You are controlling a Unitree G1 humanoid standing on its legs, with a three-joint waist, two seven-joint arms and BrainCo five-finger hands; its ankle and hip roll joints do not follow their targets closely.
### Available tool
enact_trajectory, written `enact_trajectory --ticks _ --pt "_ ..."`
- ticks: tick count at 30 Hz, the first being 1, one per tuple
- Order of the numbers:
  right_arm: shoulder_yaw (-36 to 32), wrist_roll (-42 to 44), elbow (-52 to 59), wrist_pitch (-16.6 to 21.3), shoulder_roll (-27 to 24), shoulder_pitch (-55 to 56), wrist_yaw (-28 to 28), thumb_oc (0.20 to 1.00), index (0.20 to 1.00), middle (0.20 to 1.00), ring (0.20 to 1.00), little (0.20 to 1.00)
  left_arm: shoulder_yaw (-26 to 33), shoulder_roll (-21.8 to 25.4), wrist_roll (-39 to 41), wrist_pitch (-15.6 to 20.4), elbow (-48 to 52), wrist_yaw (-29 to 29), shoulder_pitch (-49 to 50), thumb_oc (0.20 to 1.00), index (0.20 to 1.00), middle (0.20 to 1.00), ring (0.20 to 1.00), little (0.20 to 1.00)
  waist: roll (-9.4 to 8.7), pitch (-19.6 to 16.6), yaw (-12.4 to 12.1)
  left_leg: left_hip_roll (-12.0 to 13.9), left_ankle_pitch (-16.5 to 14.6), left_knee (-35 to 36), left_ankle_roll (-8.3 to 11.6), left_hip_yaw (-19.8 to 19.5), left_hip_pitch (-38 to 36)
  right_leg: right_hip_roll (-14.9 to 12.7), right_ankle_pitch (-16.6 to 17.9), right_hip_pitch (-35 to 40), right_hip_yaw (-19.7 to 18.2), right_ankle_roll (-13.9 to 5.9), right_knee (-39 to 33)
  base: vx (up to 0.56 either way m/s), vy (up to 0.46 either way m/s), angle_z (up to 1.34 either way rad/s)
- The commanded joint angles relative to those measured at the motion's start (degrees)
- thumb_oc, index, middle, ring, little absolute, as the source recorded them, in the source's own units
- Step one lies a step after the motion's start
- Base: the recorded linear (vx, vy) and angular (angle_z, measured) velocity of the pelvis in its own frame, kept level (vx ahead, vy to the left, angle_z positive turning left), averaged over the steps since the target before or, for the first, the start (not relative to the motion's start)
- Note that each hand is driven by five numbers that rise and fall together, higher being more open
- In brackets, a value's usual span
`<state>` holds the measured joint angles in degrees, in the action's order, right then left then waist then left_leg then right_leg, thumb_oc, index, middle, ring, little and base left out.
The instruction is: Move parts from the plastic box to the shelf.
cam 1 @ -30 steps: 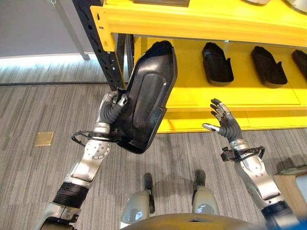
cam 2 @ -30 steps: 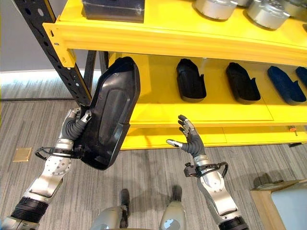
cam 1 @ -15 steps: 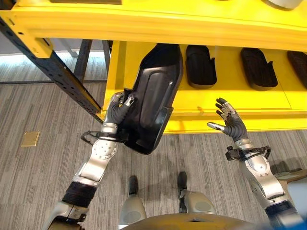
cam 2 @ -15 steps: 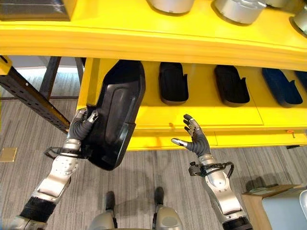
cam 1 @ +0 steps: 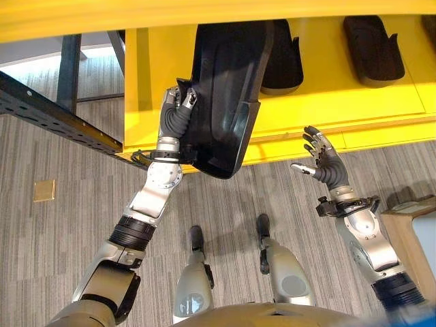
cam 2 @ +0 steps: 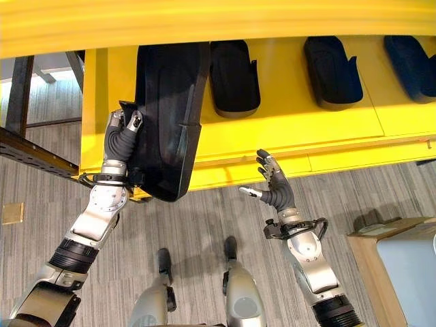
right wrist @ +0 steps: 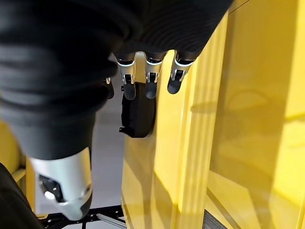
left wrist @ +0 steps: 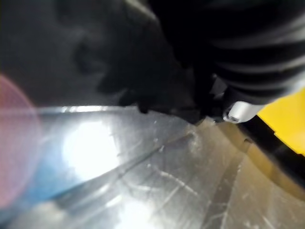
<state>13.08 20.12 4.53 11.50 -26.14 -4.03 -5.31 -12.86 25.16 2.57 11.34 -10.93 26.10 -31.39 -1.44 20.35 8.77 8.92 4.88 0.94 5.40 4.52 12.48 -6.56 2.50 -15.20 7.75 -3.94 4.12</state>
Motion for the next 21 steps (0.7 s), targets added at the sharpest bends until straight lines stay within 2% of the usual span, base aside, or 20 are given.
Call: enact_trajectory --ticks 1,4,14,16,20,21 --pt "0.5 1.6 3.5 3.4 -2.3 -0.4 -0.7 1.0 1.0 1.0 1.0 1.0 2.4 1.4 2.0 2.7 -1.2 5.0 -5.9 0.2 0.2 0.2 0.2 0.2 -2.07 -3.6 0.0 5.3 -4.8 -7.0 1.2 2.6 -0.8 -6.1 -0.8 -2.9 -0.5 -4.61 7.5 -0.05 0.008 -0.05" --pt "1.5 2.5 3.8 3.8 -2.8 -0.7 -0.4 1.0 1.0 1.0 1.0 1.0 2.0 5.2 5.3 2.6 -10.2 8.6 -15.9 0.2 0.2 0.2 0.2 0.2 -2.37 -2.9 1.5 5.3 -5.0 -9.1 1.43 2.2 2.5 -6.2 -0.4 -5.5 -0.8 -4.7 8.1 -0.07 0.016 -0.08" --pt "1.5 3.9 4.9 4.1 -4.3 1.8 2.0 1.0 1.0 1.0 1.0 1.0 -0.3 13.4 12.0 2.5 -22.4 9.9 -30.8 0.2 0.2 0.2 0.2 0.2 -2.64 -1.9 3.4 4.9 -5.9 -13.8 1.73 0.1 10.3 -6.6 0.0 -10.0 -0.6 -4.9 9.3 -0.04 0.001 0.08" --pt "1.9 4.9 5.1 4.1 -5.3 2.2 2.9 1.0 1.0 1.0 1.0 1.0 -2.4 17.3 15.1 1.9 -28.6 9.5 -36.4 0.2 0.2 0.2 0.2 0.2 -3.17 -1.7 3.7 5.0 -7.1 -17.5 1.63 -0.7 14.5 -6.6 -0.2 -12.5 -0.8 -4.82 10.7 -0.07 -0.001 0.12" --pt "2.0 5.7 5.2 4.0 -6.2 2.5 3.6 1.0 1.0 1.0 1.0 1.0 -5.0 20.1 17.3 0.5 -36.0 7.3 -40.6 0.2 0.2 0.2 0.2 0.2 -3.33 -1.4 3.7 4.6 -8.6 -21.6 1.42 -1.5 18.8 -6.9 -0.6 -15.0 -0.8 -4.83 12.6 -0.02 0.023 0.03" --pt "2.0 5.8 5.3 4.1 -6.3 2.8 3.8 1.0 1.0 1.0 1.0 1.0 -5.1 20.3 17.4 0.5 -36.7 7.2 -40.9 0.2 0.2 0.2 0.2 0.2 -3.16 -1.6 3.6 4.9 -10.4 -22.2 1.78 -1.9 18.7 -6.8 -2.0 -14.9 -0.9 -5.28 13.3 0.07 0.023 0.03"
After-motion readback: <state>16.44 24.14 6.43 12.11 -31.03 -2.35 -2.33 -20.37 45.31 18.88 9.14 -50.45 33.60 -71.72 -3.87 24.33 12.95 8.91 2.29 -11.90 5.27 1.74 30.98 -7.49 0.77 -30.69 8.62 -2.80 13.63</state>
